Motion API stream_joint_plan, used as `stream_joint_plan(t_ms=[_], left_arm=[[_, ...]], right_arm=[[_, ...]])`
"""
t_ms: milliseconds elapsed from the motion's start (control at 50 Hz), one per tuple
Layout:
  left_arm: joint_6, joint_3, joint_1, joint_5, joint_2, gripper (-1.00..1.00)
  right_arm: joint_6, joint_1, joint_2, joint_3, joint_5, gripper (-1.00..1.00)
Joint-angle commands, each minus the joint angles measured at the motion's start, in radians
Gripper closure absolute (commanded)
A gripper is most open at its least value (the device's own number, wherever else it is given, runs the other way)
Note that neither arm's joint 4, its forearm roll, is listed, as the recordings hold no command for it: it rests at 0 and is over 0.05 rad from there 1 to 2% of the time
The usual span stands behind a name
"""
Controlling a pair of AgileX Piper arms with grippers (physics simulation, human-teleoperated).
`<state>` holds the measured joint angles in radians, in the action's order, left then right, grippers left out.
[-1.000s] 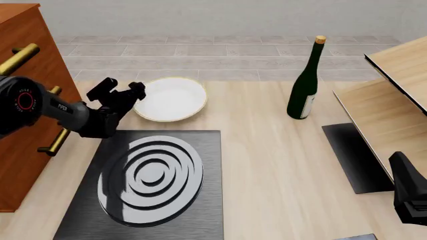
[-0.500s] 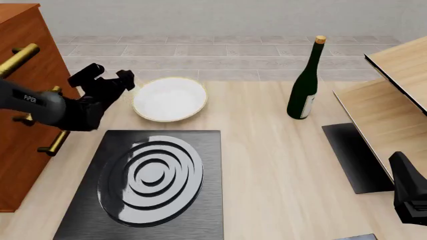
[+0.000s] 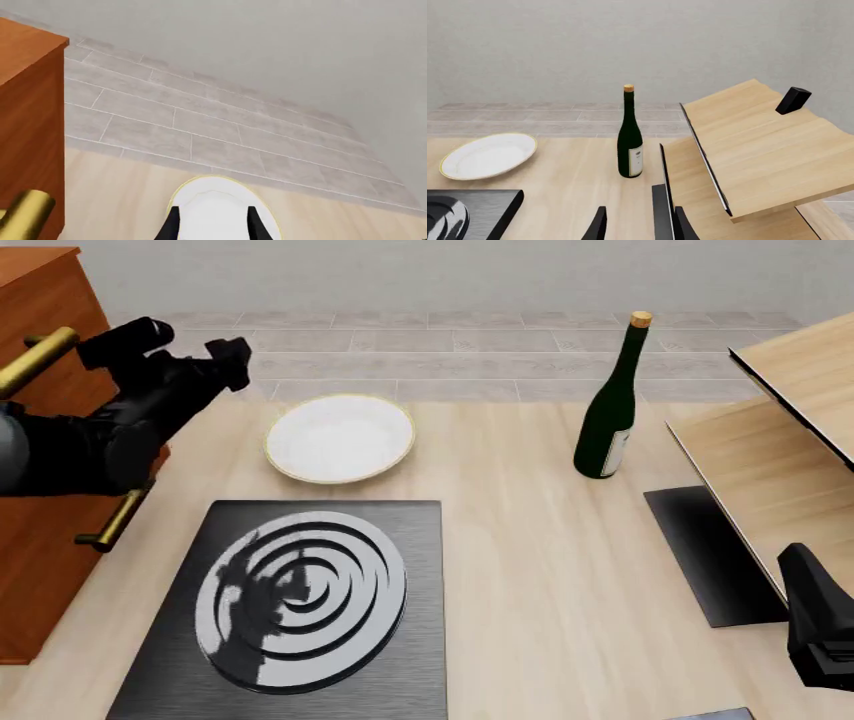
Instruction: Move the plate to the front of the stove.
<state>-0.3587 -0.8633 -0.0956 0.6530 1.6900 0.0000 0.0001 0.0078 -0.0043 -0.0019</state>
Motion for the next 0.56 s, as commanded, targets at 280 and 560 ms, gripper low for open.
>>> stream_joint_plan(t_ms=[280, 560], left_arm=[[0.109, 0.218, -0.076, -0.104, -0.385, -1.00], [0.147, 0.287, -0.114, -0.179, -0.524, -1.00]], right_arm=[[0.000, 0.000, 0.000, 0.000, 0.000, -1.00], [0.000, 0.000, 0.000, 0.000, 0.000, -1.00]])
